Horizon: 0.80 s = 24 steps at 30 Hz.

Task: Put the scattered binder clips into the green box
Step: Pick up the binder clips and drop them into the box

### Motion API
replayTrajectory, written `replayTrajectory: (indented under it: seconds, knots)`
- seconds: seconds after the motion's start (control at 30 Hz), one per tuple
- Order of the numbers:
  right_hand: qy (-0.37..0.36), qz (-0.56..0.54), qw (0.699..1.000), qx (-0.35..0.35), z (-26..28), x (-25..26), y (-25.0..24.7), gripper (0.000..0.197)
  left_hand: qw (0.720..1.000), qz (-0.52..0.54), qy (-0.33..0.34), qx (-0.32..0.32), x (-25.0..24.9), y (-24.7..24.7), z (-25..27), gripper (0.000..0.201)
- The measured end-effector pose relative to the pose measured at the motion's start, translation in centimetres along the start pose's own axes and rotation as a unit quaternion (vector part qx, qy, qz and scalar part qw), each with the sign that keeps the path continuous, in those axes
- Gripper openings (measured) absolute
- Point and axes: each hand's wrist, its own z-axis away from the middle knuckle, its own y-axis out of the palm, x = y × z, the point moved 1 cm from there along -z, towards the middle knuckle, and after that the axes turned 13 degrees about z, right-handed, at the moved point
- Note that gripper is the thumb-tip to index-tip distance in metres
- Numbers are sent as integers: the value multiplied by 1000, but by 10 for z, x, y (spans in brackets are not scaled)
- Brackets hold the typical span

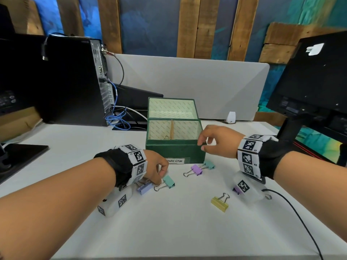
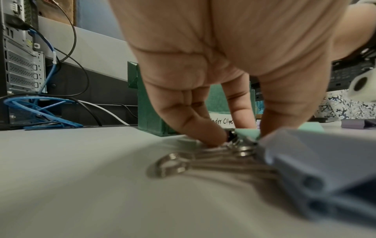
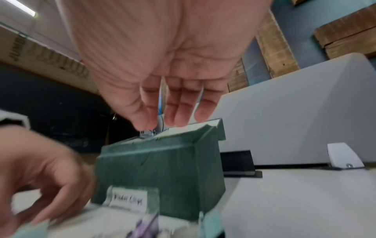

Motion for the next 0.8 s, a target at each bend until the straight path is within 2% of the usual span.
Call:
replayTrajectory:
  seconds: [0.17,0.33,0.4,0.53,0.6,0.7,0.8]
  knots:
    - [-70,73,982,162,10,16,15,25,999,-48,3,-9,-5,0,1,25]
    - [-89,105,965,224,6,25,27,38,997,-69,27,-21,-6,-1,1,22]
    - [-90,117,962,232,4,25,30,41,997,-63,32,-21,-5,-2,1,21]
    - [-78,119,967,213,-3,21,34,35,999,-24,33,-5,-4,-2,1,25]
    - [-70,114,968,211,-4,20,35,39,1000,-3,27,-6,-3,-2,1,26]
    - [-62,130,965,219,-4,20,37,48,999,28,21,-9,-3,-1,1,33]
    - [-61,135,961,233,-5,19,40,44,998,52,14,-12,-3,1,2,41]
